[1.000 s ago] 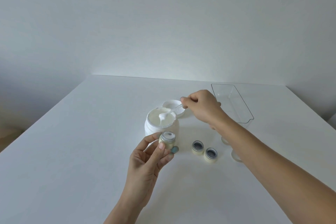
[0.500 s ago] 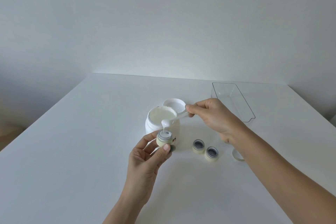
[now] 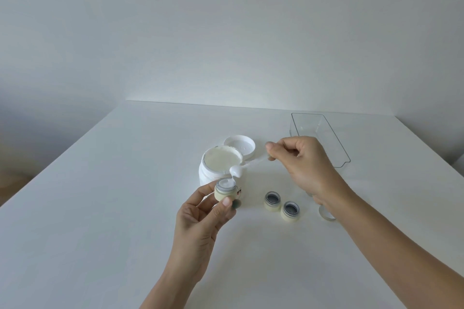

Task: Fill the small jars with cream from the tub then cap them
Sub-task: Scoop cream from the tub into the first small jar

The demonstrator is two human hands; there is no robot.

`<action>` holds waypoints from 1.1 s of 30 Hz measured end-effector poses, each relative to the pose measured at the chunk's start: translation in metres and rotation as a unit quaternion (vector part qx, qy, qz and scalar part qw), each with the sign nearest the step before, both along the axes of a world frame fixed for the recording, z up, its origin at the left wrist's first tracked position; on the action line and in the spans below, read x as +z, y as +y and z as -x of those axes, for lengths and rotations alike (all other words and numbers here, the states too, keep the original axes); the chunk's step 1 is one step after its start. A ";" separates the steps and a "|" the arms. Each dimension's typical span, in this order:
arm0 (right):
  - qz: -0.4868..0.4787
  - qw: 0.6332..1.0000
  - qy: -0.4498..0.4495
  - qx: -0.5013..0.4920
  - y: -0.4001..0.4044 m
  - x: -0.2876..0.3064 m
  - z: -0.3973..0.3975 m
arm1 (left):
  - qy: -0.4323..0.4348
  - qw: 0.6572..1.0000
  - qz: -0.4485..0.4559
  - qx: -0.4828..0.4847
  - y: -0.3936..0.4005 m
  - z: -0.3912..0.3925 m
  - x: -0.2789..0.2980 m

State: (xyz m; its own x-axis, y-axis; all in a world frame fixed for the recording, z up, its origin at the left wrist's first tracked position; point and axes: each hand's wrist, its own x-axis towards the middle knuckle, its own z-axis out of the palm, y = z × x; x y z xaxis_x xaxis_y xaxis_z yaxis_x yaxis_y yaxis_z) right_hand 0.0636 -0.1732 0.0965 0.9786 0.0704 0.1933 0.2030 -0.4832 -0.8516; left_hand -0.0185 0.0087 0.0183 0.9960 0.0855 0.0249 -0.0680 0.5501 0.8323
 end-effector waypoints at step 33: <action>0.024 0.949 -0.302 -0.087 -0.009 -0.022 0.036 | -0.018 1.000 -0.006 0.007 -0.001 -0.001 -0.003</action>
